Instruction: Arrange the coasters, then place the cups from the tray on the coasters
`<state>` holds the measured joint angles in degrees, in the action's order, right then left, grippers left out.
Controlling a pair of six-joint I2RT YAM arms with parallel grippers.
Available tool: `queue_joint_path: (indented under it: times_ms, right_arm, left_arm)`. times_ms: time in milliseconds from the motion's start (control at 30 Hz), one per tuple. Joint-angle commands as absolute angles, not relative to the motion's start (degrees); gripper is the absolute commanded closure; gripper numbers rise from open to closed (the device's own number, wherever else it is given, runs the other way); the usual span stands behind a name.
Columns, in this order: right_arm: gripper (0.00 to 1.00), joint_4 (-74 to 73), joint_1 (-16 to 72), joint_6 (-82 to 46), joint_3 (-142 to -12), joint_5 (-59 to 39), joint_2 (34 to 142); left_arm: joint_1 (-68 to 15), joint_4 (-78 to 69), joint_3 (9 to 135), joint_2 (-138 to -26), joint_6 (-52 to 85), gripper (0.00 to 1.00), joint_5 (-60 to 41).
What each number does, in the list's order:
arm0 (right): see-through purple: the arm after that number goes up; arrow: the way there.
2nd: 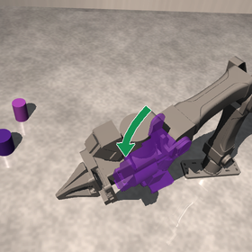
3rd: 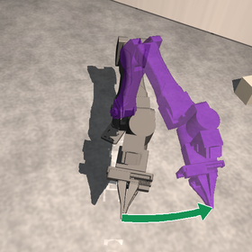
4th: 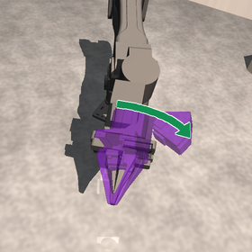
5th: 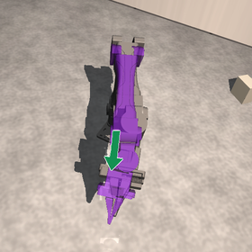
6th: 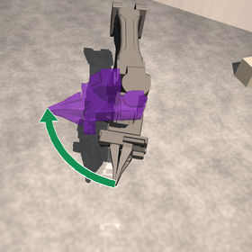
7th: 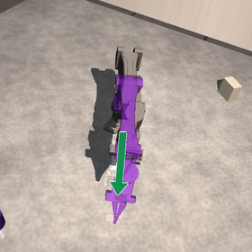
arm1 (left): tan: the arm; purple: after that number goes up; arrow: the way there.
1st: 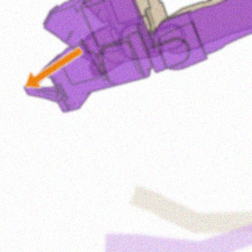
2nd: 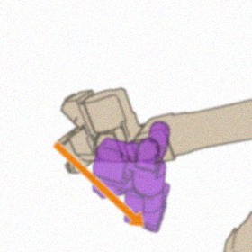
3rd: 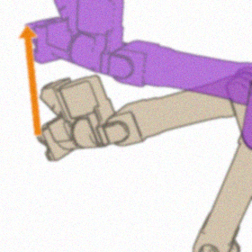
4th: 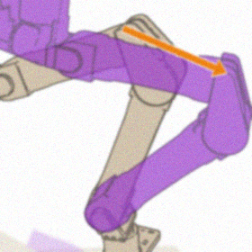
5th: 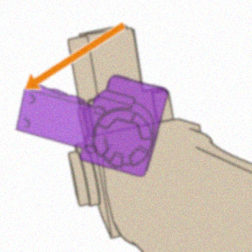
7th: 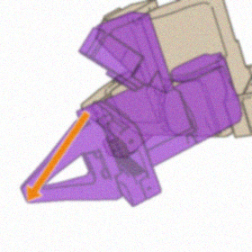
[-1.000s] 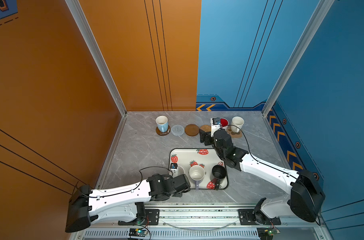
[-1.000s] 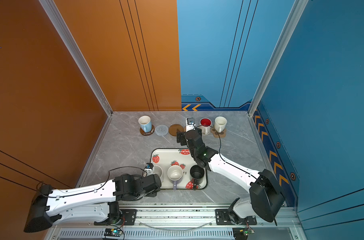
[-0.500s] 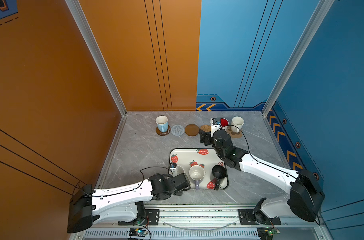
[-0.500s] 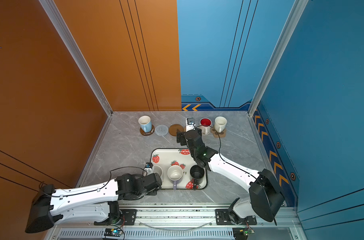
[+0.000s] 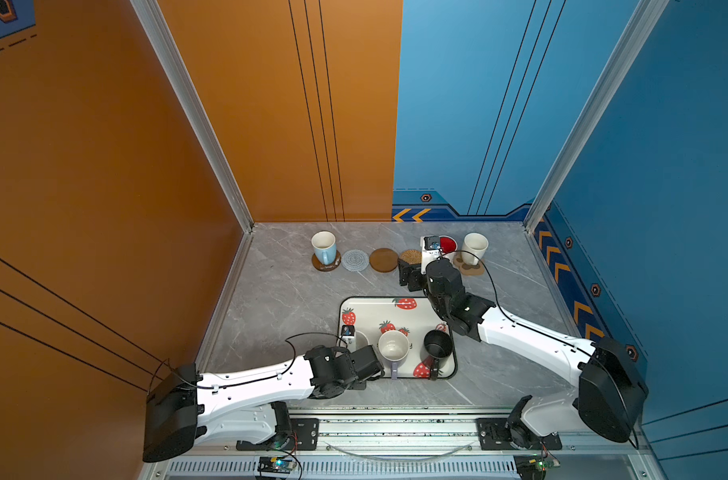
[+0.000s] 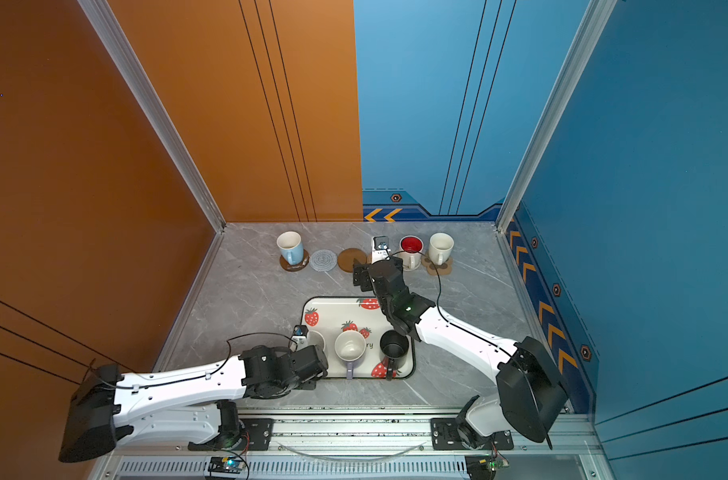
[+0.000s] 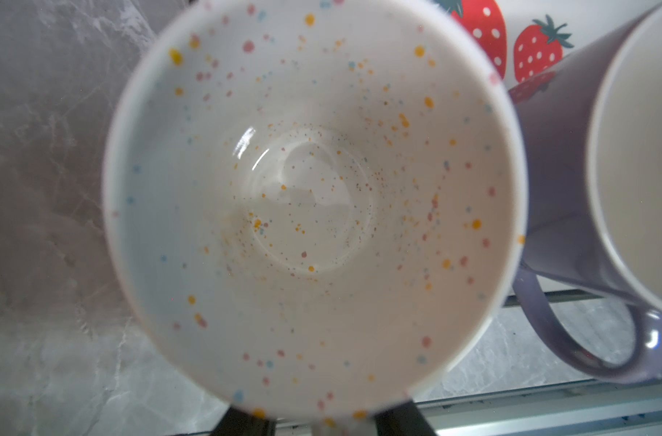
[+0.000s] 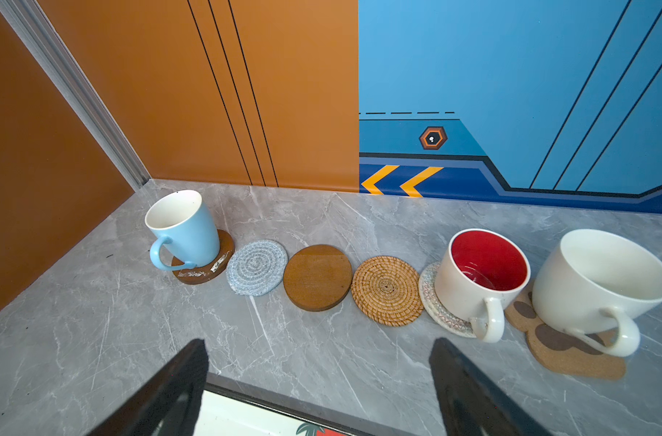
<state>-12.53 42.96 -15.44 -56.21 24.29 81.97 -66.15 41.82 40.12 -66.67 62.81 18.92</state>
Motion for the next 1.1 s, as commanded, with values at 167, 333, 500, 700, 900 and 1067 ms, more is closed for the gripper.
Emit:
queue_joint_path:
  times_ms: [167,333,500,700,900,1067]
  right_arm:
    - [0.10,-12.8,42.4,-16.3,-58.4,24.8,82.4]
    - [0.10,-12.7,42.3,-16.4,-58.3,24.6,82.6]
    - [0.10,-12.6,42.3,-16.4,-58.3,24.6,82.5]
    - [0.10,-12.5,42.2,-16.4,-58.3,24.6,82.4]
    - [0.10,-12.3,42.1,-16.5,-58.3,24.5,82.4]
    - [0.11,-12.3,42.0,-16.5,-58.3,24.4,82.4]
  left_arm:
    - [-65.1,41.7,39.7,-67.9,61.5,0.69,19.7]
    - [-65.1,41.8,39.7,-67.9,61.5,0.75,19.6]
    - [-65.0,41.9,39.8,-67.9,61.4,0.90,19.5]
    - [-65.1,42.0,40.0,-67.9,61.3,1.00,19.4]
    - [-65.6,42.0,40.2,-66.3,61.5,1.00,21.3]
    - [-65.9,42.2,40.4,-64.8,61.5,1.00,22.1]
